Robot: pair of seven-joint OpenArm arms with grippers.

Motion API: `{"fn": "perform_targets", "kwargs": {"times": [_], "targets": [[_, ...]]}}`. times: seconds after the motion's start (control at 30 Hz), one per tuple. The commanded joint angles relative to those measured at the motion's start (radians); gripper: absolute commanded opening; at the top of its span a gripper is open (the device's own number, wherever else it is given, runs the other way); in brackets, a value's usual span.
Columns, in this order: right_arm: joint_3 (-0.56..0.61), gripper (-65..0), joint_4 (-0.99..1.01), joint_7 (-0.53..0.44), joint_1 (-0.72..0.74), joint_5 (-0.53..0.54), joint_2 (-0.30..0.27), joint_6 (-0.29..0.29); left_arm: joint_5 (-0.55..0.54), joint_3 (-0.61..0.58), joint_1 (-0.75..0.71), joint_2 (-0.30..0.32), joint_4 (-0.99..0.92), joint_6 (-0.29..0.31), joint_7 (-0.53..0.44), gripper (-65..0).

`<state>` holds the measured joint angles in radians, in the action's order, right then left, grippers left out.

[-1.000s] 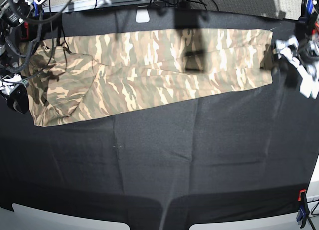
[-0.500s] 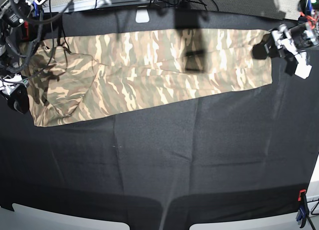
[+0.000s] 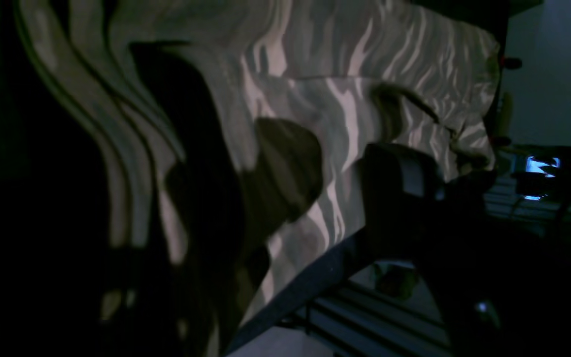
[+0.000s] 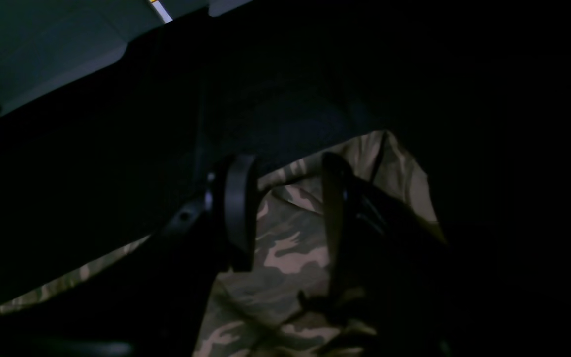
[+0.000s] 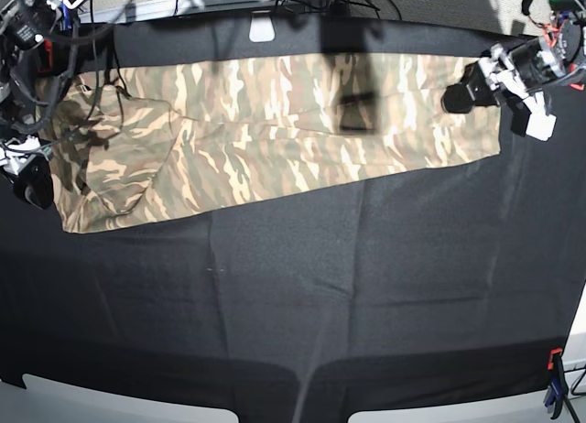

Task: Layout the t-shirt on the table in an organized manner, then fold the t-shirt properly
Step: 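Grasp the end of the camouflage strip with the left gripper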

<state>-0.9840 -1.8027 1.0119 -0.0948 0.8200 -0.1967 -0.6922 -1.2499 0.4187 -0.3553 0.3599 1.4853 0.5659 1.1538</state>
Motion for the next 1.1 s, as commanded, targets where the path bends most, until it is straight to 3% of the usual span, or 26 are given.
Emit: {"fn": "perform_targets", "kwargs": {"times": [0.0, 0.27, 0.4, 0.53, 0.87, 1.07], "targets": [[-0.003, -44.0, -0.018, -0.026, 0.009, 0.029, -0.017, -0.006, -0.014, 0.007, 0.011, 0.005, 0.013, 0.011, -0.012, -19.9], [-0.003, -44.0, -0.018, -0.024, 0.009, 0.029, -0.017, -0.006, 0.009, 0.007, 0.026, -0.013, 0.013, 0.011, -0.019, -21.7], [-0.003, -44.0, -0.018, -0.024, 0.009, 0.029, -0.017, -0.006, 0.058, 0.007, 0.026, -0.013, 0.013, 0.011, -0.03, -40.6], [-0.003, -44.0, -0.018, -0.024, 0.009, 0.029, -0.017, -0.006, 0.057, 0.007, 0.026, -0.013, 0.013, 0.011, -0.03, -64.7], [-0.003, -44.0, -0.018, -0.024, 0.009, 0.03, -0.017, -0.006, 0.056, 0.007, 0.028, -0.014, 0.023, 0.011, -0.016, -65.0], [-0.003, -44.0, -0.018, -0.024, 0.012, 0.03, -0.017, -0.006, 0.056, 0.006, 0.025, -0.036, 0.131, 0.011, 0.005, -65.0]]}}
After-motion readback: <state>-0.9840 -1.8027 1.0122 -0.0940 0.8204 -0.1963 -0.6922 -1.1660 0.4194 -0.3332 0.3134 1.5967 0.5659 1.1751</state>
